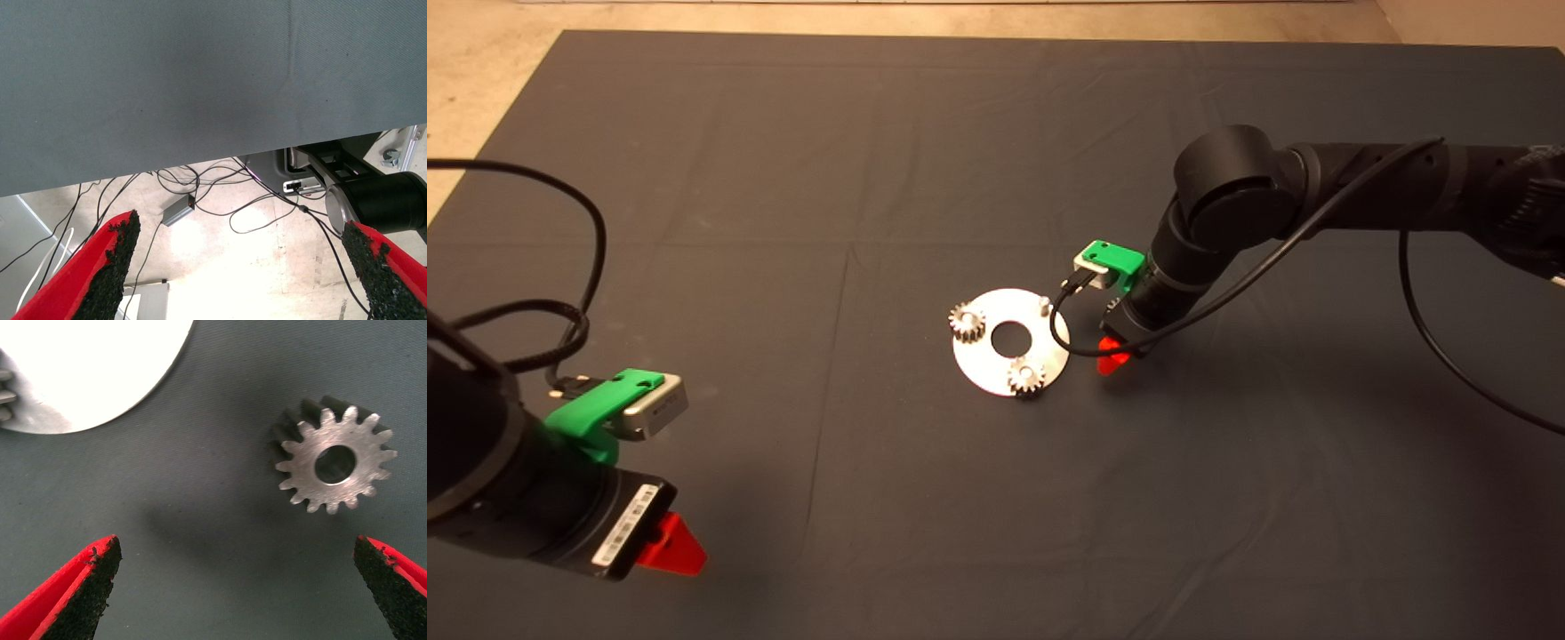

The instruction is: Install three planetary gears onto the carrier pins

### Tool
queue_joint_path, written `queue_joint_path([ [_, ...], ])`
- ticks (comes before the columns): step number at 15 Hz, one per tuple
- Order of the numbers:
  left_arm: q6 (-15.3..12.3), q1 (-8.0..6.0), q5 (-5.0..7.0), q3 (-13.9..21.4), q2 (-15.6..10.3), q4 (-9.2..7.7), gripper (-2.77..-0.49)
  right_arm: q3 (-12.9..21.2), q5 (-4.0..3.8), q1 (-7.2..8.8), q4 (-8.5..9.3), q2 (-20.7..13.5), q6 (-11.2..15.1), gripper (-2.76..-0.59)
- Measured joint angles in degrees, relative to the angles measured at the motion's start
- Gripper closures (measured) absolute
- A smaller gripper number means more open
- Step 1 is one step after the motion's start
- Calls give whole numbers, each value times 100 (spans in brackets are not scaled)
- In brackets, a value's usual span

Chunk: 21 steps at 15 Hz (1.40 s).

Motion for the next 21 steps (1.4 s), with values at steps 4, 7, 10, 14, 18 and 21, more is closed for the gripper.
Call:
queue_joint_path([
  [4,1,2,0,1,0,0,-217,-227,0,0,0,0,-26,-260],
  [7,1,0,0,2,0,0,-217,-377,0,0,-2,0,-30,-260],
  [10,-1,1,0,20,0,-2,-217,-547,0,0,-2,1,-48,-260],
  [14,1,0,0,30,0,-5,-217,-808,0,0,-2,12,-67,-260],
  [18,1,0,0,33,0,-10,-217,-974,0,0,-2,83,-72,-256],
  [21,-1,2,0,41,0,-13,-217,-1036,3,0,-2,165,-87,-249],
])
